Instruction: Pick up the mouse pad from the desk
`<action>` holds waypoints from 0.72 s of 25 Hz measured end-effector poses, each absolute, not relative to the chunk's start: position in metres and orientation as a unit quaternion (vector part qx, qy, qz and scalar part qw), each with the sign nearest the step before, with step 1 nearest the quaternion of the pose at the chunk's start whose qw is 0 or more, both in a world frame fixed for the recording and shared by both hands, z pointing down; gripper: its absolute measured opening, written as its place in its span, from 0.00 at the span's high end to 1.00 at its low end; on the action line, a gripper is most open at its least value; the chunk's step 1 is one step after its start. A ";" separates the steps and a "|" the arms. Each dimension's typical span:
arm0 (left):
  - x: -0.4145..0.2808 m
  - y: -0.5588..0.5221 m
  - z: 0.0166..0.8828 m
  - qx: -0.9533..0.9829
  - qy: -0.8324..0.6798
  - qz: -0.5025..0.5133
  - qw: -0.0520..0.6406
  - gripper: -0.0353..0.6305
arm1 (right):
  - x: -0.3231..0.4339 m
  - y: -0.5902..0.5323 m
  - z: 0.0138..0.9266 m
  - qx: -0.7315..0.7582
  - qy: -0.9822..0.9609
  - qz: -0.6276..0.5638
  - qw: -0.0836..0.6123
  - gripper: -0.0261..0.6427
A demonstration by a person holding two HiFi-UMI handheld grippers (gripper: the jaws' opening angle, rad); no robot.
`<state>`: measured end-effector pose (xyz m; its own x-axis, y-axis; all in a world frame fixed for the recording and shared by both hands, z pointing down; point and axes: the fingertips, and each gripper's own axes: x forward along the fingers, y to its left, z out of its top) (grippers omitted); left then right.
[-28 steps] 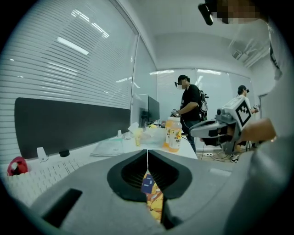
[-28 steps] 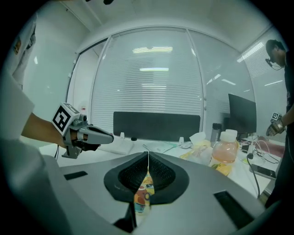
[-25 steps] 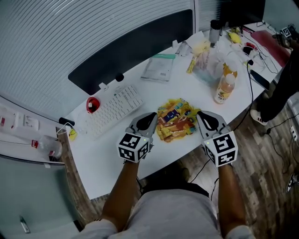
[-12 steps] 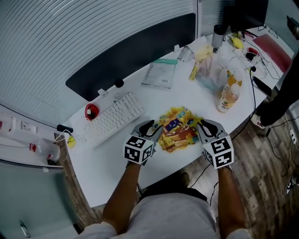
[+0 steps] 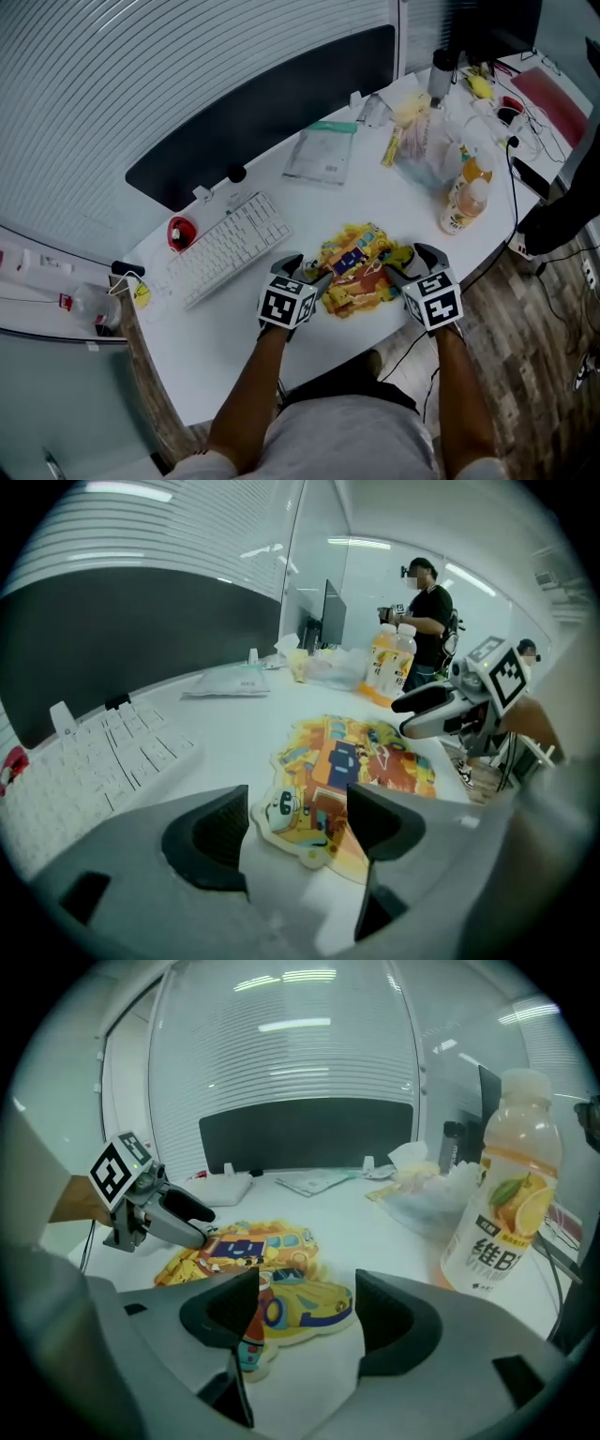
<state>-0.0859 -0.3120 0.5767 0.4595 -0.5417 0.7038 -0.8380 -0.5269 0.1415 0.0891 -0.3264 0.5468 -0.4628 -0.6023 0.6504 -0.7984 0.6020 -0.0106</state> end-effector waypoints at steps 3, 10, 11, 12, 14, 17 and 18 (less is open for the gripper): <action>-0.087 -0.315 0.582 0.812 -0.426 0.315 0.242 0.45 | 0.094 -0.332 0.559 0.422 -0.829 0.177 0.321 0.53; -0.083 -0.312 0.582 0.814 -0.430 0.316 0.230 0.45 | 0.094 -0.335 0.575 0.427 -0.817 0.207 0.329 0.51; -0.081 -0.312 0.582 0.815 -0.428 0.317 0.229 0.45 | 0.093 -0.335 0.576 0.429 -0.815 0.206 0.331 0.51; -0.080 -0.312 0.582 0.816 -0.428 0.317 0.227 0.44 | 0.093 -0.336 0.576 0.431 -0.813 0.206 0.332 0.51; -0.080 -0.312 0.582 0.816 -0.428 0.316 0.225 0.44 | 0.092 -0.336 0.576 0.432 -0.812 0.205 0.333 0.51; -0.081 -0.312 0.583 0.817 -0.429 0.315 0.223 0.44 | 0.089 -0.335 0.576 0.428 -0.813 0.205 0.336 0.51; -0.081 -0.312 0.583 0.817 -0.429 0.315 0.222 0.44 | 0.088 -0.334 0.576 0.426 -0.815 0.206 0.336 0.51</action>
